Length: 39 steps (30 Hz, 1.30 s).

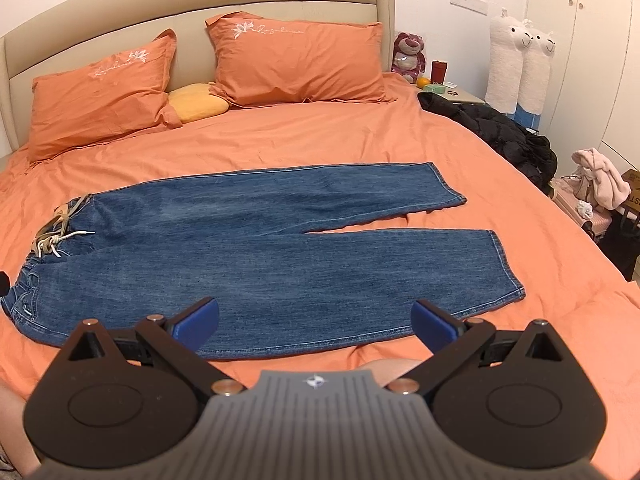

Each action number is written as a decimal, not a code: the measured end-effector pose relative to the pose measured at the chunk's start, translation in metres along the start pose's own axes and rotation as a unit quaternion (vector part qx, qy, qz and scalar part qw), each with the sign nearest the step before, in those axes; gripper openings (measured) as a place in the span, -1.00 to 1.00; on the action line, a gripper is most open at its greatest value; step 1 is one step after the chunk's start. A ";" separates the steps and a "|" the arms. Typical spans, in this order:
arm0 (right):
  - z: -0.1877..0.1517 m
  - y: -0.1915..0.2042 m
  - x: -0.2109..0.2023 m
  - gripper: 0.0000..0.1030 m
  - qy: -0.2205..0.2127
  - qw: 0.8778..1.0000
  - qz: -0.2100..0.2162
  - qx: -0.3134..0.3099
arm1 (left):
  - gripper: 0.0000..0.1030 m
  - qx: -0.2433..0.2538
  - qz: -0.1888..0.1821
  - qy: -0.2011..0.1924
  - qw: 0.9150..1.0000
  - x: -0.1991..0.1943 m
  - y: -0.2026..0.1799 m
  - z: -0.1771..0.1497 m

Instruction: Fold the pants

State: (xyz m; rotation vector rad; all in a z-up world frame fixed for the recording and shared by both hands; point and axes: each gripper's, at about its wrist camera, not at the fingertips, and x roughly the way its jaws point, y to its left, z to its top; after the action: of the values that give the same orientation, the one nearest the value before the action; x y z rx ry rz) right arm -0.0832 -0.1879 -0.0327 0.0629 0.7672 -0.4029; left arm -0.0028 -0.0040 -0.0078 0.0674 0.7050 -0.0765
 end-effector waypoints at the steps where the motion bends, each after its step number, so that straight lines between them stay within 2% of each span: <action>1: 0.000 0.000 -0.001 0.90 -0.001 1.000 0.001 0.000 | 0.69 0.000 0.000 0.000 1.000 0.000 0.000 0.000; 39: -0.003 0.005 -0.012 0.90 -0.004 1.000 -0.002 -0.009 | 0.69 -0.002 -0.004 -0.005 1.000 -0.010 0.001 0.001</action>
State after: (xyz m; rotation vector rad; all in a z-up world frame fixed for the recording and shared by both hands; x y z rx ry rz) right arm -0.0914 -0.1790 -0.0267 0.0422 0.7629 -0.3997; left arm -0.0093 -0.0026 -0.0005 0.0612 0.6953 -0.0835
